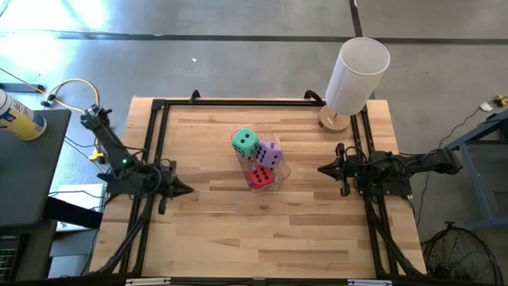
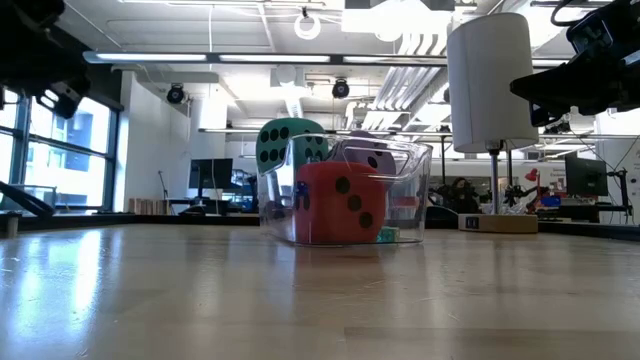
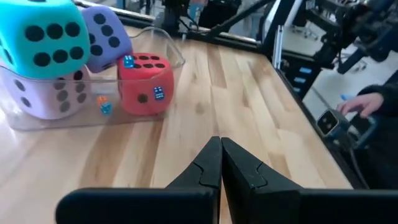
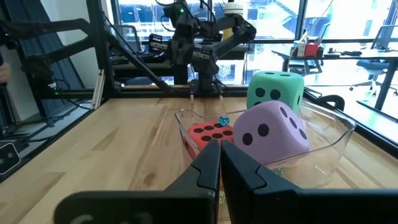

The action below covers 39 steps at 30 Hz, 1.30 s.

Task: Pick & Place Dice
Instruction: Return to Home Position

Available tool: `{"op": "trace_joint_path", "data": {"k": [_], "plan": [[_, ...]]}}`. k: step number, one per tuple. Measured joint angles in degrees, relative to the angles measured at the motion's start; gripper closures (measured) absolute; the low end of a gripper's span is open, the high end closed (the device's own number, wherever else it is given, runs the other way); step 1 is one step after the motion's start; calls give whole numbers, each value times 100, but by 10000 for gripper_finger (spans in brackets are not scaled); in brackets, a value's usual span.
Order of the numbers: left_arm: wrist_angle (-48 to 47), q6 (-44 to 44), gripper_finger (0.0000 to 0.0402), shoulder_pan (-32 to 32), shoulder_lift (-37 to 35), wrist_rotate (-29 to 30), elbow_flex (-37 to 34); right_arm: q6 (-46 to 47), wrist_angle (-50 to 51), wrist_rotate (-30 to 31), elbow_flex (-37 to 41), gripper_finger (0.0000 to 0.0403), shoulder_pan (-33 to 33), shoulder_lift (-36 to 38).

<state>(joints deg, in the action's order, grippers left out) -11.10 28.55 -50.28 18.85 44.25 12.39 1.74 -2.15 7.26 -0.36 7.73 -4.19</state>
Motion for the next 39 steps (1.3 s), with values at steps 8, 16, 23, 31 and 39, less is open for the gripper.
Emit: {"op": "trace_joint_path", "data": {"k": [8,16,23,31,39], "plan": [[608,-519,401,1258,-2,-1799,-69,0,9,-6,0,398,2,0],[1289,-984,401,2255,-2,-3074,-518,0,9,-10,3,398,2,0],[2191,-1647,401,2844,-2,-4109,-1020,1,10,-10,5,398,2,0],[2008,-1767,401,3090,-2,-4319,-1035,2,9,-13,5,398,2,0],[2022,-1982,401,3334,-8,-3514,-1037,2,9,-13,5,398,2,0]]}}
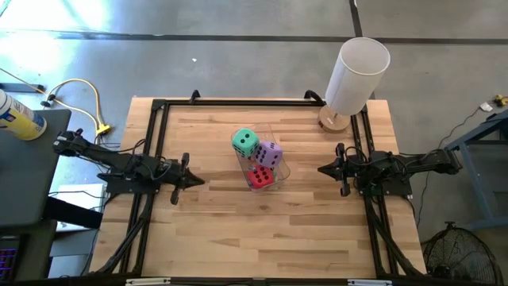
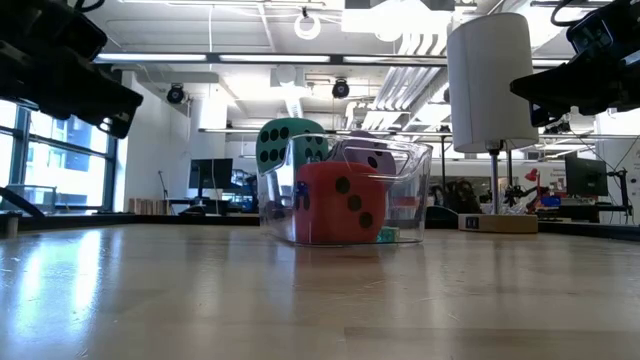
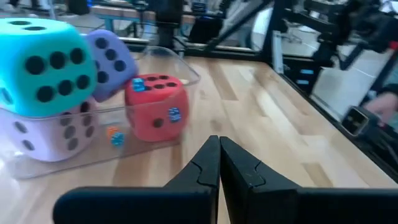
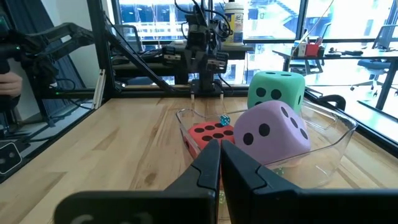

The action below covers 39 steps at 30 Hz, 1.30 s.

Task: Pick & Place Dice
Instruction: Return to Home Position

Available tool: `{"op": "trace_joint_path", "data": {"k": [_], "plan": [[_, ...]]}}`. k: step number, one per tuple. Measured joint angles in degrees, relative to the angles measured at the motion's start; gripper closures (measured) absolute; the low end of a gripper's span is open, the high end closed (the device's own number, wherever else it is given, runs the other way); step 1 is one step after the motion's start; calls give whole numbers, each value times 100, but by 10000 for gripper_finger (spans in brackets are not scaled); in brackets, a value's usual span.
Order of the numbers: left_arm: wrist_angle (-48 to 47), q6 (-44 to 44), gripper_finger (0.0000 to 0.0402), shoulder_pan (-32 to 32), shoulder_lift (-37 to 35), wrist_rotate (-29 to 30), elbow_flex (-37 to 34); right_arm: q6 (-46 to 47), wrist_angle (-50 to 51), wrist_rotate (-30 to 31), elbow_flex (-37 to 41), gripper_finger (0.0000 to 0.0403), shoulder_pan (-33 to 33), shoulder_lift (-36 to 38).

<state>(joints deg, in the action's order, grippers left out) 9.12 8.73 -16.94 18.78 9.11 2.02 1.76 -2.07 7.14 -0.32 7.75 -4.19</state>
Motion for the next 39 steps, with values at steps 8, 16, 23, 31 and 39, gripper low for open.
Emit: {"op": "trace_joint_path", "data": {"k": [8,16,23,31,39], "plan": [[-208,-34,401,295,1,-391,-2,0,0,-2,0,398,0,0],[-737,-149,401,335,-330,-402,137,0,0,-2,0,398,0,0],[-1447,-280,401,335,-1192,-619,208,0,0,-2,0,398,0,0],[-1515,-583,401,336,-1856,-1219,219,0,0,-2,0,398,0,0],[-1548,-401,401,460,-1854,-1305,177,0,-15,2,-2,398,0,-4]]}}
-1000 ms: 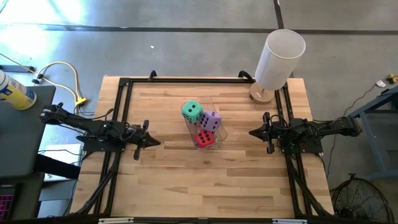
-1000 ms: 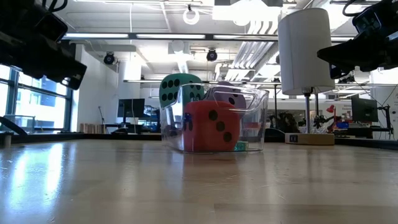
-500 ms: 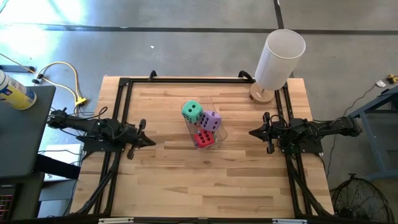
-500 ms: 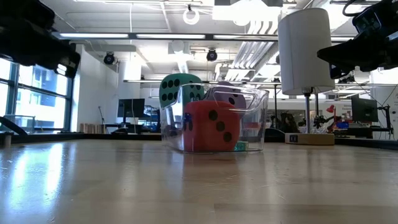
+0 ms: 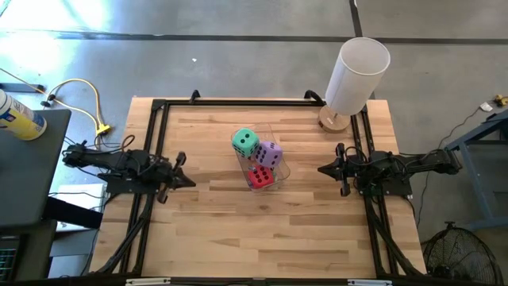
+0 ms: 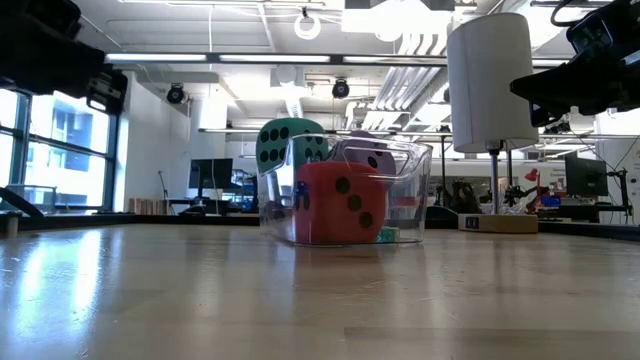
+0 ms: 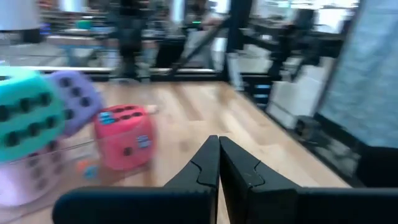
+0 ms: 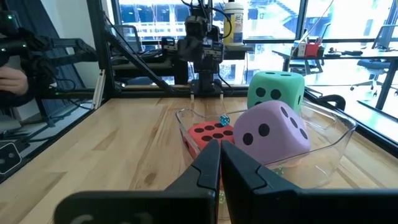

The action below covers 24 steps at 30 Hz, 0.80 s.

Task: Pick & Place Dice
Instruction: Return to Home Position

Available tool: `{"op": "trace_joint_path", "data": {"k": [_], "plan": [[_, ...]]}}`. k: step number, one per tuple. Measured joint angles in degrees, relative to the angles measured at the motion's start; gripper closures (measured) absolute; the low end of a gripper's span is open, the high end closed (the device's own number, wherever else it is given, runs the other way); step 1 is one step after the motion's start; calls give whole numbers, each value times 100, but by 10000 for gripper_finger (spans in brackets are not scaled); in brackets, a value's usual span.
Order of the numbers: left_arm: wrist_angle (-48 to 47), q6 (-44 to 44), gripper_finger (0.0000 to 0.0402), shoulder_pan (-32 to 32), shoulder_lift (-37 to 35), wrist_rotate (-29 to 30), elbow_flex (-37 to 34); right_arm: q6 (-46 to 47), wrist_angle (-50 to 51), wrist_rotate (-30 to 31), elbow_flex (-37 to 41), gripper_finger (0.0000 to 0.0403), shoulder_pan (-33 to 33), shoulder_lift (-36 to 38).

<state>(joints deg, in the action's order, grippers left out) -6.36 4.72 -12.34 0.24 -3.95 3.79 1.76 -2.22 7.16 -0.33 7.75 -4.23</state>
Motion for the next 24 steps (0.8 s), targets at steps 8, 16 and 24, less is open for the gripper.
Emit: {"op": "trace_joint_path", "data": {"k": [8,16,24], "plan": [[-125,-15,401,-26,115,-631,0,-1,-3,-3,2,398,0,0],[-118,313,401,-15,165,-622,-9,0,-7,-3,2,398,0,0],[51,576,401,-17,165,-218,-30,0,-9,-4,2,398,0,0]]}}
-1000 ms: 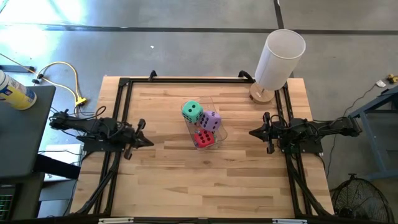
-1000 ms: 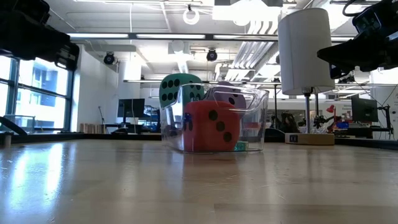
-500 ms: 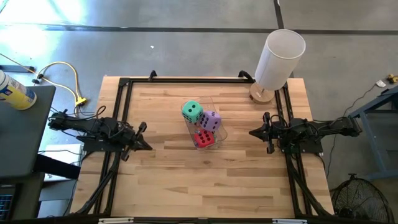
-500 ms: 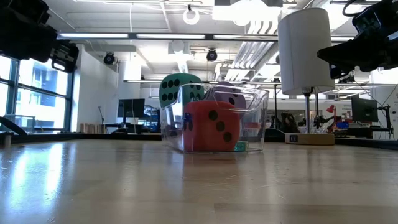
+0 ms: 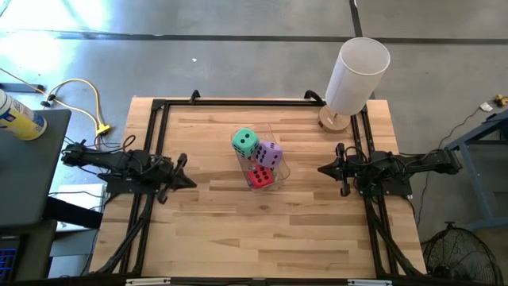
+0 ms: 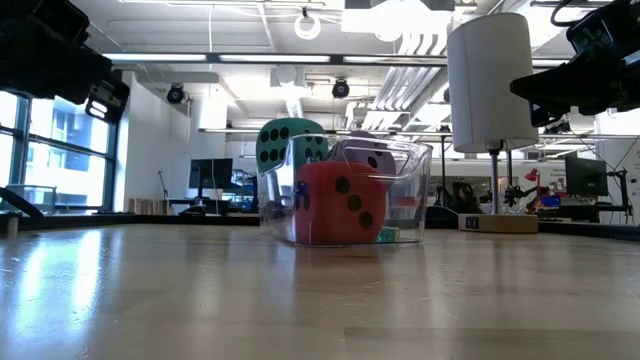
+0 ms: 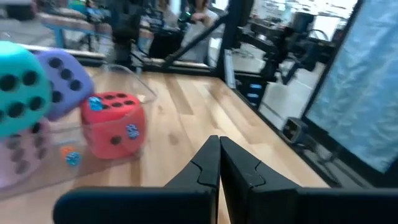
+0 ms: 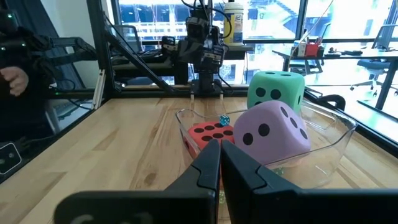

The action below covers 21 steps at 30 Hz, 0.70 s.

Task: Pick & Place Dice
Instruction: Return to Home Position

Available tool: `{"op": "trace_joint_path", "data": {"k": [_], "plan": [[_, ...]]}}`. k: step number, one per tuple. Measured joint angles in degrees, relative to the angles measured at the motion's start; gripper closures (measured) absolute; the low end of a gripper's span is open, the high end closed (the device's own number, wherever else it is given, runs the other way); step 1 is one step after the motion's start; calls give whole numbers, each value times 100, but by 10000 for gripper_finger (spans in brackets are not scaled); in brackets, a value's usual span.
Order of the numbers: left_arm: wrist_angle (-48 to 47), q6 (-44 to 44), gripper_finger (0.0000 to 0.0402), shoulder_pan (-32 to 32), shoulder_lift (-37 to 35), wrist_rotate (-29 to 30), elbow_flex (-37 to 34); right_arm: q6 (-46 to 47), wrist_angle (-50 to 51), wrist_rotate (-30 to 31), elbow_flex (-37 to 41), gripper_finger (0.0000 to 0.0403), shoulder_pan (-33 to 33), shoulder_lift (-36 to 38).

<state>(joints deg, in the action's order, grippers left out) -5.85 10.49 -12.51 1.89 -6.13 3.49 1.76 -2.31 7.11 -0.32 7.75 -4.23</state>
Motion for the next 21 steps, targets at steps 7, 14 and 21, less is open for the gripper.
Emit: {"op": "trace_joint_path", "data": {"k": [7,14,21], "plan": [[875,-13,401,2,-1,168,-37,0,0,0,0,398,0,0],[1343,-3,401,2,-2,181,-20,0,-2,2,-1,398,0,-1],[1358,4,401,21,-175,186,-8,0,-4,2,0,398,0,-2]]}}
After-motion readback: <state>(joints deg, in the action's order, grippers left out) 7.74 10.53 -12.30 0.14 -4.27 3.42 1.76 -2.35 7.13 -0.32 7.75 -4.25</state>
